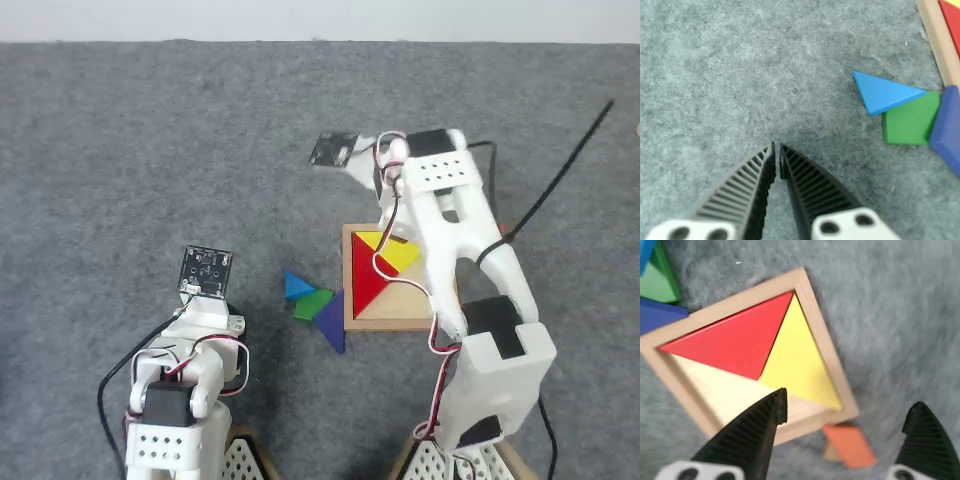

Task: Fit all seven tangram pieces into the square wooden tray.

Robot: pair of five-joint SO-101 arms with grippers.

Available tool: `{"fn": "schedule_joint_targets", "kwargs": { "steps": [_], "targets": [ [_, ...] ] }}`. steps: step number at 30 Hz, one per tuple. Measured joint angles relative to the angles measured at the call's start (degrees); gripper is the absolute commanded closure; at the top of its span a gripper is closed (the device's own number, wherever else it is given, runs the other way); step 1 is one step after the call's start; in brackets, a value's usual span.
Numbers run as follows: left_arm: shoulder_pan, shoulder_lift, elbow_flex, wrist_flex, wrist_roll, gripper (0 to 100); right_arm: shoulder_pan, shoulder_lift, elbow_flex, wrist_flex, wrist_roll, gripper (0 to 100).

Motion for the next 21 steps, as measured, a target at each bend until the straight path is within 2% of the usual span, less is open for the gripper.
{"fn": "schedule_joint_targets", "kwargs": {
  "steps": [4,9,16,21],
  "targets": [
    [0.0,0.0,0.0,0.0,0.0,98,0.9,-7.6,0.7,1.8,-2.7,63.8],
    [0.0,0.0,0.0,0.0,0.0,98,5.1,-20.1,9.9,1.1,-3.3,63.8],
    [0.0,0.0,0.0,0.0,0.0,98,15.7,-25.6,26.2,-8.1,-3.3,68.7],
    [0.0,0.0,0.0,0.0,0.0,98,17.8,-25.6,36.6,-17.8,1.9,69.3]
  ]
}}
